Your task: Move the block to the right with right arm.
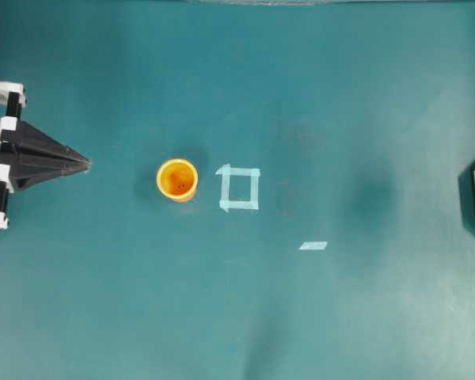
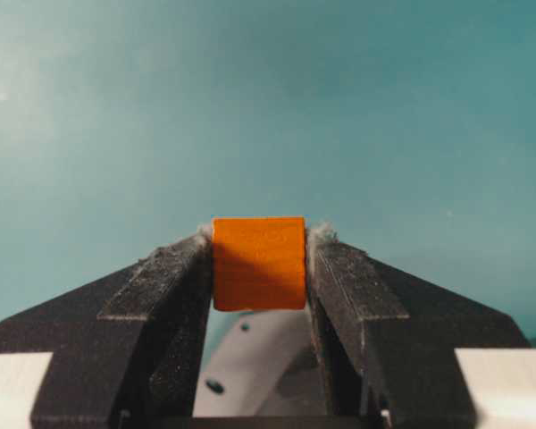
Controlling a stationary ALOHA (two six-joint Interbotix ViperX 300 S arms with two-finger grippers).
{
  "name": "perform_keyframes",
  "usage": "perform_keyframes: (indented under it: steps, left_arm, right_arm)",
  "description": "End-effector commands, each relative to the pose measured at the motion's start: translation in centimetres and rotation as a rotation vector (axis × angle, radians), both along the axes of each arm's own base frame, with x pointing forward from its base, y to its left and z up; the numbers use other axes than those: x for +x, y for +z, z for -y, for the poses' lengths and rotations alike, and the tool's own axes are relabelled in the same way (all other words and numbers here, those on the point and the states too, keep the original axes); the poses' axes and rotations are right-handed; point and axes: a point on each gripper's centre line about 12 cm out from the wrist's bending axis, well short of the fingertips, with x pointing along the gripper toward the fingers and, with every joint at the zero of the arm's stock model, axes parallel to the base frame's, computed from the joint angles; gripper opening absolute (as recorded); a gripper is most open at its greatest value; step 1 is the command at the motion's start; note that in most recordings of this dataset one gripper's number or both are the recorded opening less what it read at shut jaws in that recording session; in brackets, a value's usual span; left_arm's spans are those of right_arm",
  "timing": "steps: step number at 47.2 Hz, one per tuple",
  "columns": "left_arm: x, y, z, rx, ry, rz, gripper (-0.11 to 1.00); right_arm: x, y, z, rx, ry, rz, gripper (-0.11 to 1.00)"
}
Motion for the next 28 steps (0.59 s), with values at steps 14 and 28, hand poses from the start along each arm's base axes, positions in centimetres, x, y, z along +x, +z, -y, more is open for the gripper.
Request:
perform_keyframes:
  steps: [14,28]
  left_arm:
    - [0.30,1.08,0.04,0.002,-0.002,0.028,0.00]
    - [0.30,1.08,0.04,0.002,-0.002,0.028,0.00]
  right_arm:
    - [0.17,0.84,-0.02,0.000,0.002,0.022,0.40]
    - [0.20,0.72,0.00,-0.001,0.001,0.017,0.40]
